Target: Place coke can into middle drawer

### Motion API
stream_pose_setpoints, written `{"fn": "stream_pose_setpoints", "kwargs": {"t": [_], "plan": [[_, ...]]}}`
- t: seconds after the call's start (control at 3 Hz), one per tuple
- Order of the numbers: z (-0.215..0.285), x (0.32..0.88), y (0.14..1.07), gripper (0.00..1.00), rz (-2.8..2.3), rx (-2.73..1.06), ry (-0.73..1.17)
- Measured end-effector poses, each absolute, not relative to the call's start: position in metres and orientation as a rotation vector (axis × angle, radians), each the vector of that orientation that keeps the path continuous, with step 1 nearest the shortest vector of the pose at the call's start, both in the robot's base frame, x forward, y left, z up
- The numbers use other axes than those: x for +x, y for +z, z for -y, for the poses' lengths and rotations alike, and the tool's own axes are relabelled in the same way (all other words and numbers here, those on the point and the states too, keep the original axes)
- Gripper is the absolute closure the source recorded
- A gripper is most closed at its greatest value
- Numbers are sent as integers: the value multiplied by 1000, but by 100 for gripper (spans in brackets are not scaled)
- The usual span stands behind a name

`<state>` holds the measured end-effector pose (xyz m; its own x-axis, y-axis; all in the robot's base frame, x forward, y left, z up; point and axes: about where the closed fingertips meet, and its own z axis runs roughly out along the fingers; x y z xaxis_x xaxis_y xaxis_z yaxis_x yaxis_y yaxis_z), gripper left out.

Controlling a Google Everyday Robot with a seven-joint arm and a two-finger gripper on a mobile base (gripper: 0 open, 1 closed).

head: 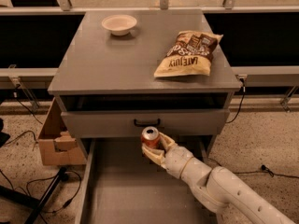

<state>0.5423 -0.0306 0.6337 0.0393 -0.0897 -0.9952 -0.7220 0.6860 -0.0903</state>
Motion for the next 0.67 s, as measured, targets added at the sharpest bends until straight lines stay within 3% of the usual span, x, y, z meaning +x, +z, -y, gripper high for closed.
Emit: {"fn": "stream_pose_setpoints", "kwargs": {"t": [0.67], "plan": [[20,553,543,100,-1567,-787,595]]}}
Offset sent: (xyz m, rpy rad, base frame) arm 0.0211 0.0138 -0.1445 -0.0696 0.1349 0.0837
